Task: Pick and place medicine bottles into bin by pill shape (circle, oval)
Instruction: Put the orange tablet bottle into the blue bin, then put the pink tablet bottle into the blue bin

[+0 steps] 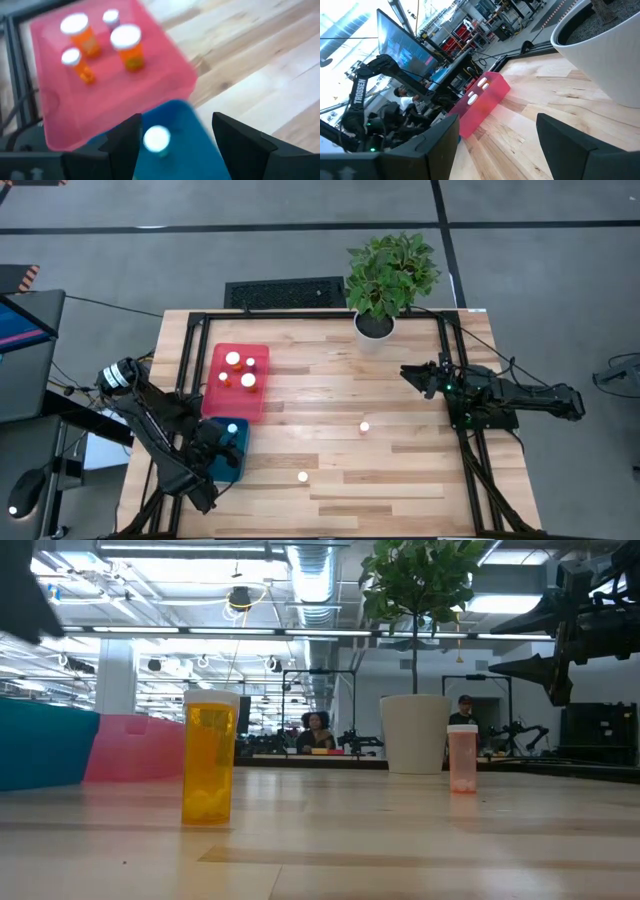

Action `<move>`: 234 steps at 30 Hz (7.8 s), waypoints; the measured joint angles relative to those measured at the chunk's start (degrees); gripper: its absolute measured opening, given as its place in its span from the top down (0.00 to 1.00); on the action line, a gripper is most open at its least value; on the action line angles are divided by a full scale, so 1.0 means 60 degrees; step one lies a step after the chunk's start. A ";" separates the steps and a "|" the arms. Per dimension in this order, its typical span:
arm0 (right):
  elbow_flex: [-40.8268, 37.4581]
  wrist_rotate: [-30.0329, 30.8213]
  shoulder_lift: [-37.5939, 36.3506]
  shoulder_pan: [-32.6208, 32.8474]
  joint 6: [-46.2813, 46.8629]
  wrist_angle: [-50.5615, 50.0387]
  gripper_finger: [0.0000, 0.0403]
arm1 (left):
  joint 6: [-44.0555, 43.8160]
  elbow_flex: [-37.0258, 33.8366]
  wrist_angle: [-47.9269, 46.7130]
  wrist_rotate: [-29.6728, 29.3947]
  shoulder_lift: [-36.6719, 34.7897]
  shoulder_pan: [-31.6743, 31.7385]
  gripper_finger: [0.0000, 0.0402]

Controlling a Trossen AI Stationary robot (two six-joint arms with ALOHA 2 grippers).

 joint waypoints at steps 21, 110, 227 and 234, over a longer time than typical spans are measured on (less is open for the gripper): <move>0.0000 0.0000 0.0000 0.0000 -0.0018 0.0002 0.31 | 0.9421 0.2090 0.4406 -0.0933 -0.0816 0.2366 0.41; 0.0007 -0.0015 0.0000 0.0003 -0.0215 -0.0076 0.31 | 2.1647 0.1915 1.0090 0.7453 0.2554 0.5380 0.72; 0.0000 0.0109 0.0000 0.0000 -0.0248 0.0007 0.31 | 0.4104 -0.1180 0.3227 0.3620 -0.1464 -0.1024 0.42; 0.0000 0.0109 0.0001 -0.0004 -0.0317 0.0007 0.31 | 0.3780 -0.0760 0.2159 0.3655 -0.1466 -0.1023 0.42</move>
